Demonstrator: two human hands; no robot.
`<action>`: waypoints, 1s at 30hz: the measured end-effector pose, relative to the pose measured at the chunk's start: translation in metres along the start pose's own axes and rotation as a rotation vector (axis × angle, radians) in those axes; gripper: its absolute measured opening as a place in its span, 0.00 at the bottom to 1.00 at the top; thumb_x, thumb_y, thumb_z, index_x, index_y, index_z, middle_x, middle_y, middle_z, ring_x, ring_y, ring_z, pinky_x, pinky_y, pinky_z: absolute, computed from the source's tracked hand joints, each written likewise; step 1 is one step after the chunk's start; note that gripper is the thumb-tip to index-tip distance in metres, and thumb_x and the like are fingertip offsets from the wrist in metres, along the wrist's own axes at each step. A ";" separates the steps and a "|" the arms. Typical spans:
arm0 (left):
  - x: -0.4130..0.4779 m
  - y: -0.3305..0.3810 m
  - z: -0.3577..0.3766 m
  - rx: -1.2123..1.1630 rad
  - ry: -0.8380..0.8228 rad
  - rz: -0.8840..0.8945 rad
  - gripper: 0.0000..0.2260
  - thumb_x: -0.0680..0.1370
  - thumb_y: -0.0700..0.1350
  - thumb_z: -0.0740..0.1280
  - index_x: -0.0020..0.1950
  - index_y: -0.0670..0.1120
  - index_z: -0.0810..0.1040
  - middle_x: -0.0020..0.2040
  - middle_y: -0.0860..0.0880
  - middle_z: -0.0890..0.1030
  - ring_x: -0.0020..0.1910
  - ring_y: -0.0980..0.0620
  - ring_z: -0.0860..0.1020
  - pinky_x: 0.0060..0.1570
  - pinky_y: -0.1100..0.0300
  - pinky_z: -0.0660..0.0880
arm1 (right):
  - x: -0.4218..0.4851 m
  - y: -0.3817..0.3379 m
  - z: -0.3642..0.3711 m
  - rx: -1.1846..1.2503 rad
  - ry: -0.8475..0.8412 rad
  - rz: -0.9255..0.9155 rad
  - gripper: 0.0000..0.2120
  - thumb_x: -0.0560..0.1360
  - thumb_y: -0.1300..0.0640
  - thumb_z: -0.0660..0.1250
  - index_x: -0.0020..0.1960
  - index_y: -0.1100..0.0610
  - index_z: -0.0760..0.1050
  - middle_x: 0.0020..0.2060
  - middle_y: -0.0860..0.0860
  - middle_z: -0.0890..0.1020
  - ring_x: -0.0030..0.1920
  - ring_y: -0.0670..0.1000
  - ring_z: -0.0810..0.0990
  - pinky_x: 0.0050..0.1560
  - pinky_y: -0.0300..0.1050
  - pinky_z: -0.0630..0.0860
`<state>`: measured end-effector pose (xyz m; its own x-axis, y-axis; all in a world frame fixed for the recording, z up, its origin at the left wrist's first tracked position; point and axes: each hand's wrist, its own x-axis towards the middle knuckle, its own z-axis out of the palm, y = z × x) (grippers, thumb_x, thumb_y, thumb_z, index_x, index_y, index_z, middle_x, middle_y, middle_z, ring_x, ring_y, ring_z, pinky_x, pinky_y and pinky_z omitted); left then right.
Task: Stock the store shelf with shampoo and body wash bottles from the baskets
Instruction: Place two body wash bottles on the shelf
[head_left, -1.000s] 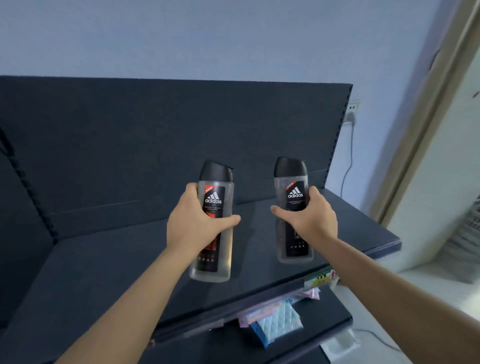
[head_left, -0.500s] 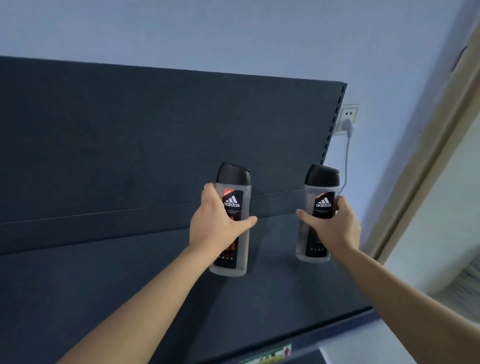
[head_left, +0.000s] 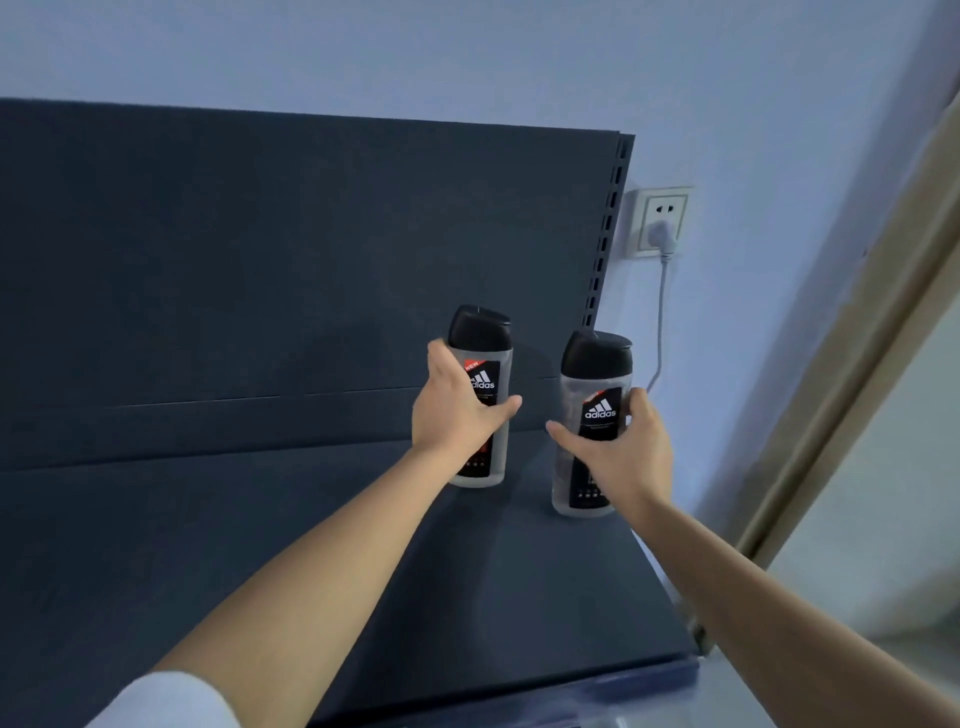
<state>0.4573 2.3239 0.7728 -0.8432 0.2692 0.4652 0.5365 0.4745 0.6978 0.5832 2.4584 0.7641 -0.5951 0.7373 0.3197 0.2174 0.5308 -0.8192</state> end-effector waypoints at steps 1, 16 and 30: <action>0.001 0.000 0.005 -0.013 0.000 -0.008 0.35 0.65 0.55 0.79 0.58 0.48 0.58 0.53 0.52 0.72 0.45 0.50 0.78 0.42 0.51 0.79 | -0.001 0.002 0.001 0.008 0.002 0.008 0.27 0.58 0.38 0.78 0.43 0.51 0.67 0.43 0.46 0.77 0.42 0.47 0.78 0.42 0.49 0.77; 0.031 0.003 0.055 -0.001 0.042 0.046 0.36 0.68 0.54 0.76 0.65 0.41 0.60 0.58 0.45 0.74 0.51 0.46 0.78 0.41 0.51 0.78 | -0.008 0.010 0.016 0.019 -0.043 -0.029 0.29 0.62 0.46 0.78 0.52 0.50 0.63 0.49 0.46 0.74 0.46 0.49 0.76 0.39 0.44 0.72; 0.037 -0.006 0.054 0.004 0.049 0.041 0.37 0.67 0.58 0.77 0.64 0.46 0.57 0.56 0.46 0.74 0.49 0.47 0.79 0.42 0.47 0.80 | -0.009 0.015 0.018 0.019 -0.053 -0.074 0.30 0.63 0.44 0.77 0.55 0.50 0.64 0.50 0.44 0.73 0.48 0.48 0.75 0.37 0.38 0.67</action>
<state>0.4215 2.3766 0.7564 -0.8181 0.2467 0.5194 0.5700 0.4674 0.6758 0.5779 2.4517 0.7401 -0.6495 0.6726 0.3546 0.1568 0.5748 -0.8031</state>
